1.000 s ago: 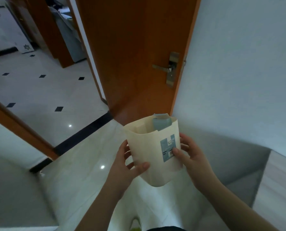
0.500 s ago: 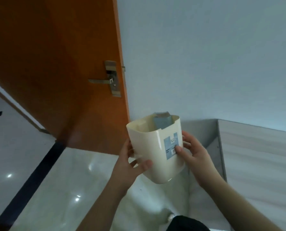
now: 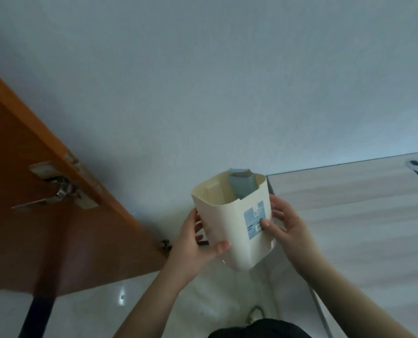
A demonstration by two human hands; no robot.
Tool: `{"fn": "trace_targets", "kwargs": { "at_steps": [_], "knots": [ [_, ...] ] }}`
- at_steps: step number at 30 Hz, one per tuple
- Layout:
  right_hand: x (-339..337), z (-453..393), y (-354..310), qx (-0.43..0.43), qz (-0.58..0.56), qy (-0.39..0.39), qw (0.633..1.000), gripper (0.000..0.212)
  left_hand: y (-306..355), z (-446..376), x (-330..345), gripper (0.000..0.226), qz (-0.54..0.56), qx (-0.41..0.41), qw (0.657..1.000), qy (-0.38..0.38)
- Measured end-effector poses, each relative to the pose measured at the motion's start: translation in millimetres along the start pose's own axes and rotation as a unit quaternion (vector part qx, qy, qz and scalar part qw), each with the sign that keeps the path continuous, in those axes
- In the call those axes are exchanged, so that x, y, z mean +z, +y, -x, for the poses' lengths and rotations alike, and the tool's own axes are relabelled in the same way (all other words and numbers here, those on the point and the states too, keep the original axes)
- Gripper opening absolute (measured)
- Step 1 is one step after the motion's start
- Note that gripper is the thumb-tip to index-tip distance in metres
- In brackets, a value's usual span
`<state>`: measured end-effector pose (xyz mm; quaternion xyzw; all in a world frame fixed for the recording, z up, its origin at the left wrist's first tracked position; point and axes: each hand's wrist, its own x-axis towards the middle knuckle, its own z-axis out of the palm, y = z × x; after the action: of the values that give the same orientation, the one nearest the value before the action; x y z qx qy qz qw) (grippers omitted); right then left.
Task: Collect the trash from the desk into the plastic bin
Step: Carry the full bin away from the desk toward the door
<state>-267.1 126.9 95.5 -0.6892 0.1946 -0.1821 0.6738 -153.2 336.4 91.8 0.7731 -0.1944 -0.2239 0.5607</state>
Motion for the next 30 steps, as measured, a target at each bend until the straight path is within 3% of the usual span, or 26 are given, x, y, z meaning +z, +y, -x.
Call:
{"fn": "trace_targets", "kwargs": {
  "at_steps": [4, 14, 28, 30],
  "knots": [
    [-24, -27, 7, 0.013, -0.016, 0.019, 1.000, 0.050, 10, -46, 18, 0.110, -0.068, 0.010, 0.997, -0.040],
    [-58, -70, 14, 0.044, 0.004, 0.111, 0.993, 0.047, 17, -147, 46, 0.115, -0.029, -0.018, 0.987, -0.156],
    [-84, -89, 23, 0.100, -0.020, 0.299, 0.949, 0.037, 34, -253, 104, 0.091, -0.011, 0.009, 0.927, -0.374],
    [-85, -83, 29, 0.118, -0.031, 0.319, 0.940, 0.034, 37, -256, 117, 0.075, -0.015, 0.011, 0.916, -0.401]
  ]
}}
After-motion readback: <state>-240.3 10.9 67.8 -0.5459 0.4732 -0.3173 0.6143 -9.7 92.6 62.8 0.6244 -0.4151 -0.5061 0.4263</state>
